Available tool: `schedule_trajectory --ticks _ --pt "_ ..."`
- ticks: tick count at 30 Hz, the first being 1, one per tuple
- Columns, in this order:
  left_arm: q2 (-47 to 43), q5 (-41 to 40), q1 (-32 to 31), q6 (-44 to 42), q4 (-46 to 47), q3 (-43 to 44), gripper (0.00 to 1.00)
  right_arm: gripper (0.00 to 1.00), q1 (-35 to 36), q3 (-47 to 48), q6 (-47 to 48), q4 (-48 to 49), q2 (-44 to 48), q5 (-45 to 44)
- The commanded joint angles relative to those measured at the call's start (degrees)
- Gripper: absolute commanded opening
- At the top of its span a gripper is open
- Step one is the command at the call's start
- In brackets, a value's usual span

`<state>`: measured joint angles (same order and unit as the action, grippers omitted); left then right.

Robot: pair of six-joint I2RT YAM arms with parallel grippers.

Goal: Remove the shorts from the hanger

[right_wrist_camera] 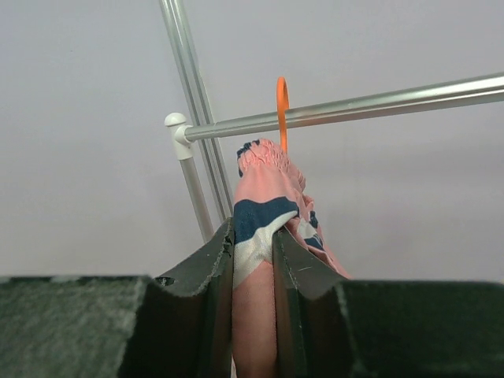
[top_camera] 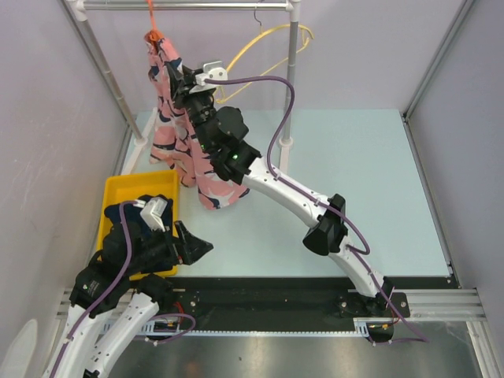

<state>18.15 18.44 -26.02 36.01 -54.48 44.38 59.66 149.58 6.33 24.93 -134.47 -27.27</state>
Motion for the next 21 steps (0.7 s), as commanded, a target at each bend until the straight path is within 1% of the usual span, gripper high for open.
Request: schedule_trajectory --ticks 1,5,9,12,21 --pt "0.3 -0.95 -0.26 0.38 0.69 1.68 1.0 0.0 2.04 0.54 3.6 8.56 6.33 3.18" --pt "0.31 0.02 -0.26 1.43 1.48 1.15 1.0 0.0 0.99 2.99 2.81 8.38 5.54 3.27" --pt "-0.75 -0.15 -0.26 2.13 0.96 0.8 1.0 0.0 -0.94 3.61 0.36 9.61 3.97 3.79" --pt "-0.93 -0.51 -0.26 2.31 0.25 0.8 1.0 0.0 -2.09 5.81 -0.96 9.96 2.55 3.89" --pt "0.74 -1.47 -0.17 2.49 -0.63 0.88 1.0 0.0 -4.37 5.29 -1.58 13.65 1.58 4.77"
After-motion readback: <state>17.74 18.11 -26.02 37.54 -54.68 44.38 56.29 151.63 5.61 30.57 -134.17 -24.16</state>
